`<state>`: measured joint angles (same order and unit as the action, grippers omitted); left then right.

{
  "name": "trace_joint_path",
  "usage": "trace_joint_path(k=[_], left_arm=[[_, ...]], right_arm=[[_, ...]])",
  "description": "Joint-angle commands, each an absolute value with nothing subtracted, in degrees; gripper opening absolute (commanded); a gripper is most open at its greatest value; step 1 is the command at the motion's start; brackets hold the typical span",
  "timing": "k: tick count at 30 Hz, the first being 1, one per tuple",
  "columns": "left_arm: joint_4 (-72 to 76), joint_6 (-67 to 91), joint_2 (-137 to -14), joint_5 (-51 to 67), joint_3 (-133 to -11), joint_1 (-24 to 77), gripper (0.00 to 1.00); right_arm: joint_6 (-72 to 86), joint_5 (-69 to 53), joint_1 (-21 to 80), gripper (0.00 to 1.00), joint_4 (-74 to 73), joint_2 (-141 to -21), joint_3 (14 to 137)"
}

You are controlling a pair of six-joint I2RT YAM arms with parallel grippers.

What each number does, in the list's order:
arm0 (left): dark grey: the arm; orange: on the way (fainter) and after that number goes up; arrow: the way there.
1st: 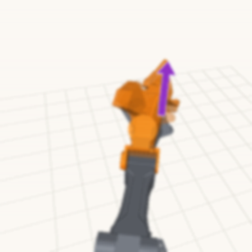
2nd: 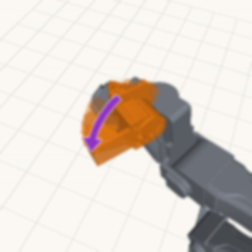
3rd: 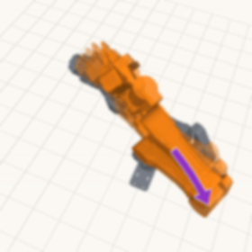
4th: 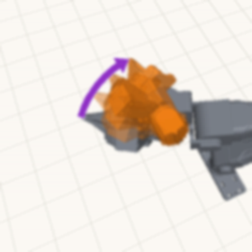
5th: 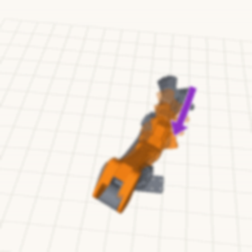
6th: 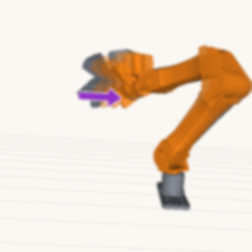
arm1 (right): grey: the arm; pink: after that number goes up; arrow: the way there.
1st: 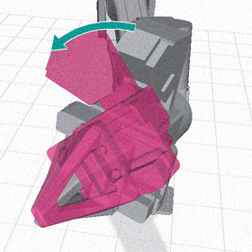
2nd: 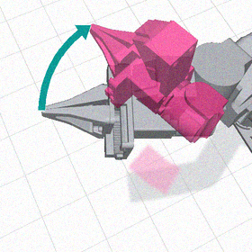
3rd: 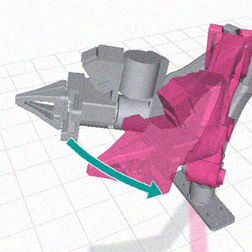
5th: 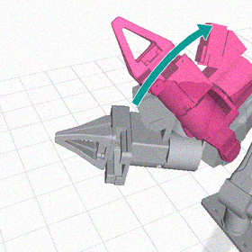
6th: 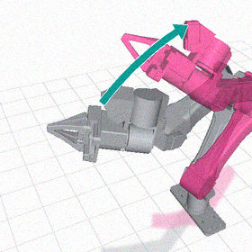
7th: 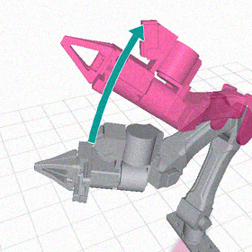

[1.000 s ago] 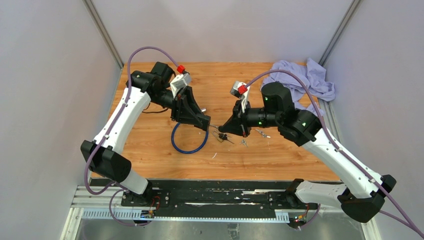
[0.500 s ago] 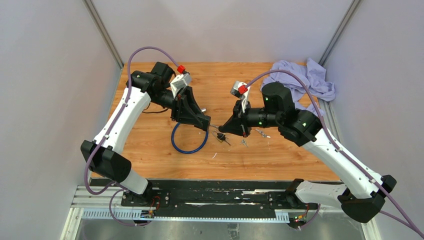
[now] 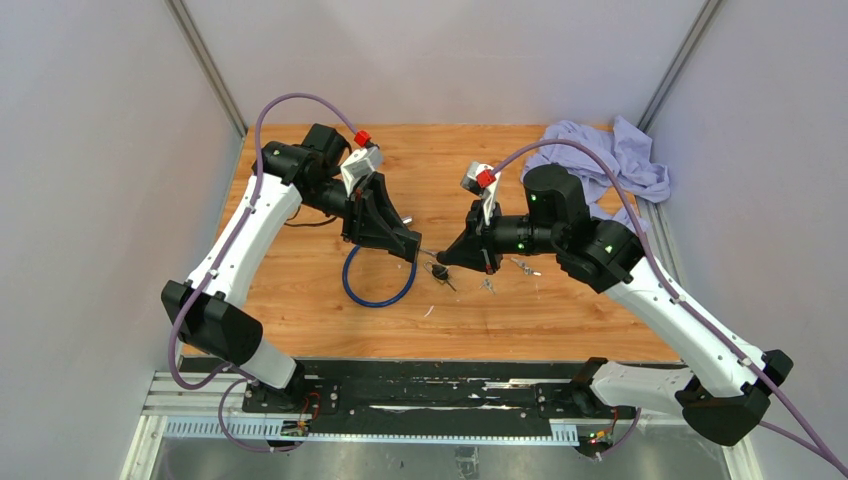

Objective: Unlock with the key

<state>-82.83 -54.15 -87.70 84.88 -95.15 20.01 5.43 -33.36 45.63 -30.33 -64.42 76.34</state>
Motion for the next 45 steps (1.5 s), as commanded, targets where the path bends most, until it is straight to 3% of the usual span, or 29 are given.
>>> trace_joint_path(k=[1,45], left_arm=[[-83.01,-53.7,-87.54,89.65,-96.6,20.3,0.0],[-83.19,-53.98,-87.67,89.6,-97.03,20.04,0.0]], right_arm=[[6.19,-33.98,47.05,0.01,-29.11,-64.47,78.31],[7.2,-33.87,47.11,0.01,-27.07,-64.03,77.34]])
